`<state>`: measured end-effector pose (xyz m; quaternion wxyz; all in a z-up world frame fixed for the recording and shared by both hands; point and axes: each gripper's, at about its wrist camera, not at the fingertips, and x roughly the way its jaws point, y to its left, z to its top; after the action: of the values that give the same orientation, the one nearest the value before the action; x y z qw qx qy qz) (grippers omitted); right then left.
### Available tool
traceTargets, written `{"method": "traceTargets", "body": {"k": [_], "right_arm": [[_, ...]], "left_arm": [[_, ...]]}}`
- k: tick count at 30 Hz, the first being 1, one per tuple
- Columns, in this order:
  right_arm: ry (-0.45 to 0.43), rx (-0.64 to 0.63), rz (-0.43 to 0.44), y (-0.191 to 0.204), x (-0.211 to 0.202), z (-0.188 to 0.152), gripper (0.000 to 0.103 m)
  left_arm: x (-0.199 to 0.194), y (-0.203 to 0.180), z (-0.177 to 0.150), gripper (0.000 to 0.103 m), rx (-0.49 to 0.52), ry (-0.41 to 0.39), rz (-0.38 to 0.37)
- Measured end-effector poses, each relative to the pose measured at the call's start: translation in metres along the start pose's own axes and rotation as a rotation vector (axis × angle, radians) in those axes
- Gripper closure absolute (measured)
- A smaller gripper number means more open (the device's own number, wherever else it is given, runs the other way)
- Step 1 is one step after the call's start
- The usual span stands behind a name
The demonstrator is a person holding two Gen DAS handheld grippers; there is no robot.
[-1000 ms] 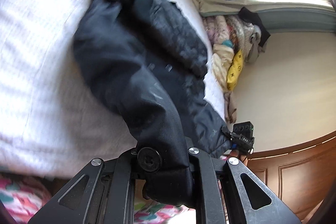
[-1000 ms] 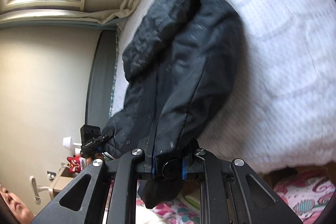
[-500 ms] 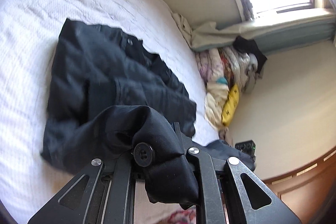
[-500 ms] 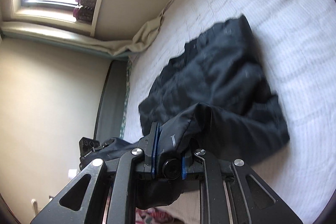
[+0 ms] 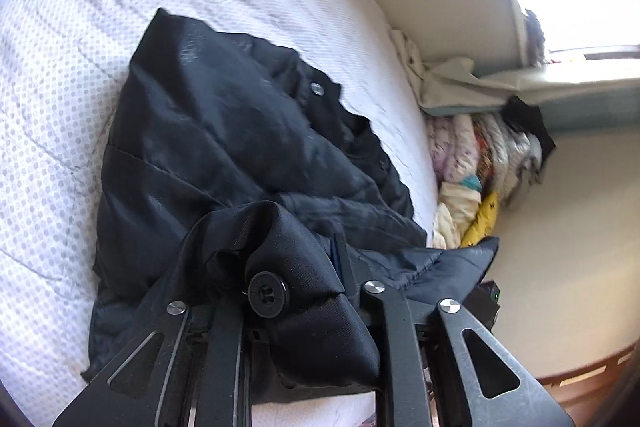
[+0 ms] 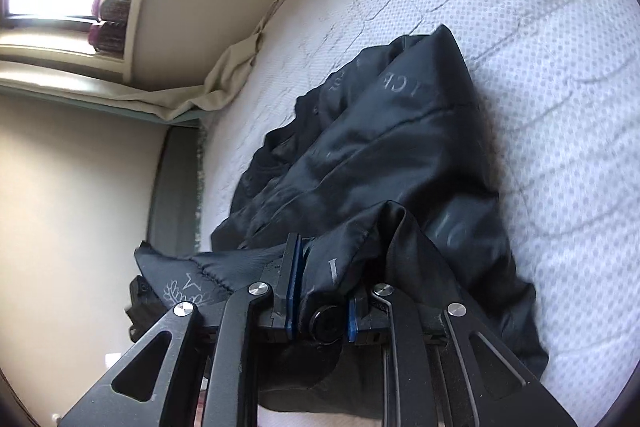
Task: Fold large clothes
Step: 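Lift the held hem with both tools and fold it toward the collar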
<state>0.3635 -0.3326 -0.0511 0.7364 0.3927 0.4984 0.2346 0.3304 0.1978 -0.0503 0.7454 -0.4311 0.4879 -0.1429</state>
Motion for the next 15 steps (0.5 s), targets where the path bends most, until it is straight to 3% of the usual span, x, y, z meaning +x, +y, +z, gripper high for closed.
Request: {"method": "traceTargets", "body": {"k": [5,10,13,15], "right_arm": [[-0.023,-0.014,-0.046,-0.004,0.012,0.010,0.077],[-0.074,0.057,0.049,-0.013,0.003,0.018,0.046],[-0.110,0.069,0.118,-0.012,-0.008,0.022,0.038],[-0.126,0.049,0.104,-0.008,-0.011,0.023,0.038]], "left_arm": [[0.005,0.012,0.014,0.063,-0.076,-0.021,-0.015],[-0.005,0.015,0.020,0.037,-0.101,-0.068,-0.071],[-0.020,0.016,0.022,0.030,-0.106,-0.135,-0.080],[-0.033,0.016,0.023,0.026,-0.090,-0.203,-0.036]]}}
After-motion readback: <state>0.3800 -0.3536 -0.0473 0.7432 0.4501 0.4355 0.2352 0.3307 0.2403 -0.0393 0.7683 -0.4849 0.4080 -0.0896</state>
